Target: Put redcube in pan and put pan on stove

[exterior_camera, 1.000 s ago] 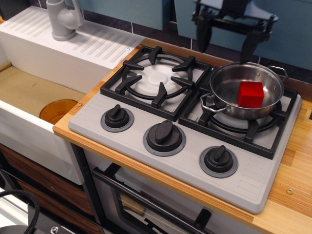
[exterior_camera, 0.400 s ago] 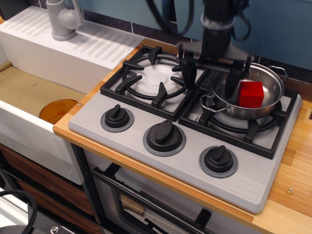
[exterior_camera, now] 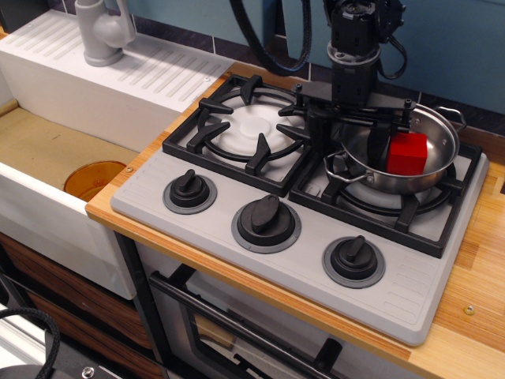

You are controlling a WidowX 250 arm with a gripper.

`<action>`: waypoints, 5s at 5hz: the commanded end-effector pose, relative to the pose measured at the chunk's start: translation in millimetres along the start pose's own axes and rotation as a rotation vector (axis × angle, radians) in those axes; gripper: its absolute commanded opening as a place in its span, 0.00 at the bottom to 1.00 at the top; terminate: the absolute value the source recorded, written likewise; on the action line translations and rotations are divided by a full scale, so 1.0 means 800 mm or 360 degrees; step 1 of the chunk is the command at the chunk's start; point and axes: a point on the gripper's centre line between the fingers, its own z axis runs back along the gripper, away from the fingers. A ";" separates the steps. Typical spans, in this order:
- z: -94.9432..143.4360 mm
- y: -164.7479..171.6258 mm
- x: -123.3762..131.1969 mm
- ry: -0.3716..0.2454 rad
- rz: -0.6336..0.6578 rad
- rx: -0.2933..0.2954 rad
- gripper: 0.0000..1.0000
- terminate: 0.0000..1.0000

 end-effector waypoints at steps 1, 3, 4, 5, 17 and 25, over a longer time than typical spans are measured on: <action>0.021 -0.015 0.015 -0.0062 -0.0011 0.0009 0.00 0.00; 0.057 -0.026 0.015 -0.0053 -0.0022 0.0069 0.00 0.00; 0.091 -0.032 0.014 -0.0015 -0.0031 0.0123 0.00 0.00; 0.127 -0.036 0.016 0.0016 -0.0045 0.0183 0.00 0.00; 0.049 0.194 0.046 -0.0085 -0.0245 0.0118 1.00 0.00; 0.133 0.133 0.053 0.0039 -0.0266 0.0235 1.00 0.00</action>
